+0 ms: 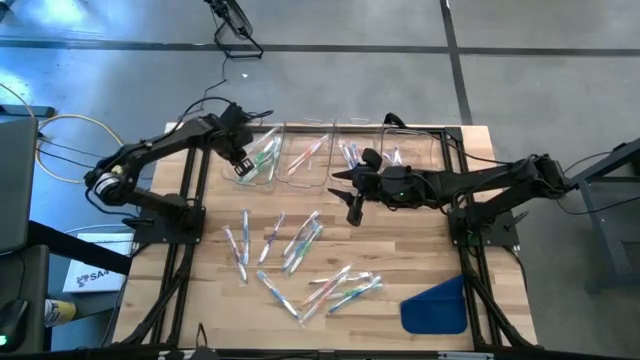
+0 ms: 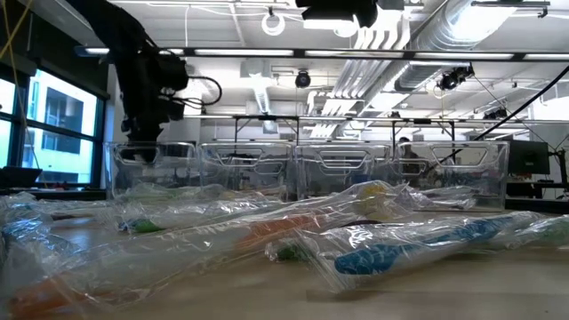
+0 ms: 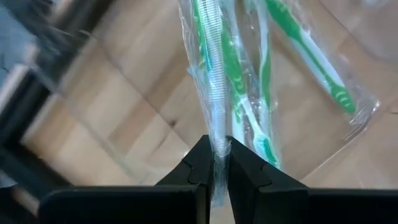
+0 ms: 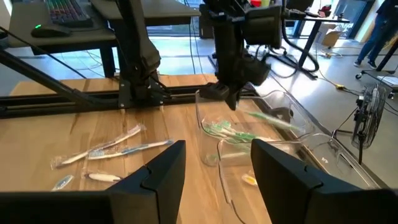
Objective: Pick & Place Toothbrushes
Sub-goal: Put the green toothbrush into the left transparent bin, then put the blue toothbrush into the middle right transparent bin
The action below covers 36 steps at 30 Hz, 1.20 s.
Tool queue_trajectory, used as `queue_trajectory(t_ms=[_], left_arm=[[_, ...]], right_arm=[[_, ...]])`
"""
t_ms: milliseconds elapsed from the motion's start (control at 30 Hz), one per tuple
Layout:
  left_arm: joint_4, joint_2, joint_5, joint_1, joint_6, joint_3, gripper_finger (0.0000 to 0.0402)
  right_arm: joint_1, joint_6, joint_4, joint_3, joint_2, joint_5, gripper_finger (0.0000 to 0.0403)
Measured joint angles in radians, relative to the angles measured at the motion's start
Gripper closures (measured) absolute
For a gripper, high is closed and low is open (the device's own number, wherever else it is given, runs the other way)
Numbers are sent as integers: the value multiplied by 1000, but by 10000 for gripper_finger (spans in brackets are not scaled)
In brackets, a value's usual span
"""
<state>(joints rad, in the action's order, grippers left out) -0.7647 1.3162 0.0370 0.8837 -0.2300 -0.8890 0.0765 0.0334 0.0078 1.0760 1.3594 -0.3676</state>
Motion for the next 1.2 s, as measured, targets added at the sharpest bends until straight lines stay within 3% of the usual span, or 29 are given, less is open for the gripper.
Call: queue_trajectory(t_ms=[267, 600, 933, 1200], left_arm=[[22, 95, -1, 0, -5, 0, 378], [62, 109, -1, 0, -16, 0, 374], [64, 109, 7, 0, -35, 0, 283], [64, 109, 7, 0, -35, 0, 268]], right_arm=[[0, 0, 0, 0, 0, 0, 227], [0, 0, 0, 0, 0, 0, 227], [0, 0, 1, 0, 1, 0, 227], [-1, 0, 3, 0, 1, 0, 227]])
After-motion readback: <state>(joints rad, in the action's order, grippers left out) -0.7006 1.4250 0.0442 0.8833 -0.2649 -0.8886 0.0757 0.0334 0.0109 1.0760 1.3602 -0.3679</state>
